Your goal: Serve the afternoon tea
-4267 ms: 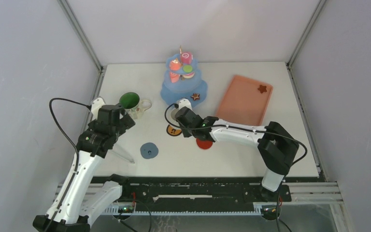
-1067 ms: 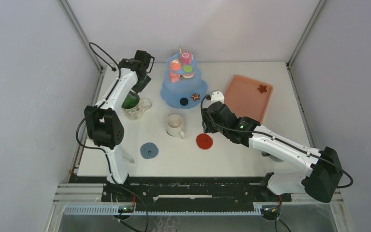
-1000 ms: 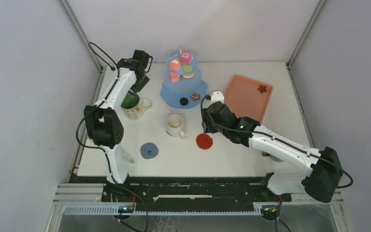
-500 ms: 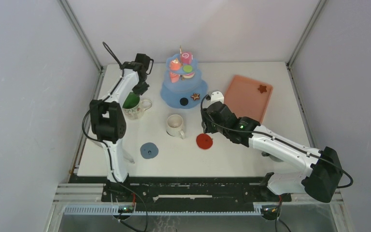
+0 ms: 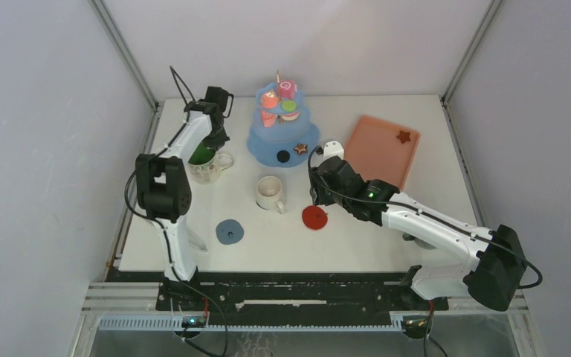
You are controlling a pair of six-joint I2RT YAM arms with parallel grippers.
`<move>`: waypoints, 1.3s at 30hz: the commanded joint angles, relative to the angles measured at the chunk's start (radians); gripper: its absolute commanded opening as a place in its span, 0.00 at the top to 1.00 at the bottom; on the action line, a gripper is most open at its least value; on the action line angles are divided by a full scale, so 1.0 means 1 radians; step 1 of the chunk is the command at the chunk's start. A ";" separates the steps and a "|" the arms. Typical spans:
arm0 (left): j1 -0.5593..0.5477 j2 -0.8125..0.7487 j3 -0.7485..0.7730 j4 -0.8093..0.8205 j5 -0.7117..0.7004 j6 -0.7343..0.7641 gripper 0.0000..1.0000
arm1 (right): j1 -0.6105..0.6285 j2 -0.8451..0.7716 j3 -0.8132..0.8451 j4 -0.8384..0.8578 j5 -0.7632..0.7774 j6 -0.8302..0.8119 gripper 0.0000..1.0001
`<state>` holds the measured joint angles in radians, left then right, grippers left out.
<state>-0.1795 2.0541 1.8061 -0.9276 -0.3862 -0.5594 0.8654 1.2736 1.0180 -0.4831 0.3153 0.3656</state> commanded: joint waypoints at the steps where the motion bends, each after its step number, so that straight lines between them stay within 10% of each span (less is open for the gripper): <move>1: 0.007 -0.103 -0.105 0.137 0.104 0.236 1.00 | 0.004 -0.012 0.002 0.021 0.009 0.016 0.46; 14: 0.019 -0.364 -0.375 0.253 0.305 0.749 0.99 | 0.004 -0.001 0.003 0.032 -0.010 0.021 0.47; 20: 0.044 -0.368 -0.334 0.217 0.293 0.689 0.65 | 0.004 -0.008 0.002 0.004 -0.004 0.027 0.47; 25: 0.040 -0.434 -0.262 0.172 0.248 0.553 0.31 | 0.004 -0.004 0.002 0.008 -0.006 0.023 0.47; 39: -0.258 -0.577 -0.397 -0.003 -0.293 -0.526 0.00 | -0.002 0.018 0.002 0.046 -0.035 0.006 0.47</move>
<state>-0.3737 1.4441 1.4506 -0.8406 -0.5526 -0.6704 0.8654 1.2999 1.0180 -0.4812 0.2848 0.3721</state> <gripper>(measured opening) 0.994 0.534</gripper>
